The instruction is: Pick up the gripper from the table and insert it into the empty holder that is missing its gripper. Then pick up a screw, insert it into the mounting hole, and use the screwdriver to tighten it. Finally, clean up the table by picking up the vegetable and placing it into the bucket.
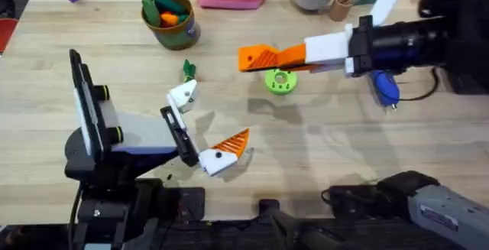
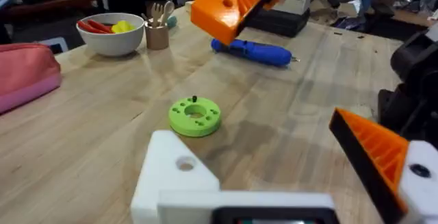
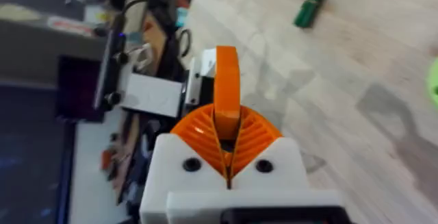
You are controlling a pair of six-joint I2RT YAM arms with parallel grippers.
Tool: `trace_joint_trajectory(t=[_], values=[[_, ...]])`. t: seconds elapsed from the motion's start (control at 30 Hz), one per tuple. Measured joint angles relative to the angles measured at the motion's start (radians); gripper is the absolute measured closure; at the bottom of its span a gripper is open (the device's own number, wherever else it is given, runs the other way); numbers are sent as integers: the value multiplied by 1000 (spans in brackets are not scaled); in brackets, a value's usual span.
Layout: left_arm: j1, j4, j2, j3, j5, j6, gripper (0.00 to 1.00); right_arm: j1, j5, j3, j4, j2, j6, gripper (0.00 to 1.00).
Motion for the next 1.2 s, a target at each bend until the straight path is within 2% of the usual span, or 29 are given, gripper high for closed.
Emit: trace_joint_trajectory(t=[0.37, 0.47, 0.6, 0.73, 0.8, 0.97, 1.2], values=[[0, 0, 0, 0, 0, 0, 15, -7, -383, -23, 257, 280, 0, 992], [0, 0, 0, 0, 3, 0, 15, -7, -449, -27, 317, 319, 1, 992], [0, 0, 0, 0, 4, 0, 15, -8, -496, -76, 507, 327, 47, 992], [0, -1, 0, 0, 8, 0, 14, -32, -535, -189, 921, 328, 247, 992], [0, -1, 0, 0, 9, 0, 14, -57, -549, -234, 1068, 328, 362, 992], [0, -1, 0, 0, 11, 0, 15, -95, -560, -293, 1117, 330, 522, 992], [0, -1, 0, 0, 11, -1, 15, -90, -560, -301, 1143, 420, 586, 992]])
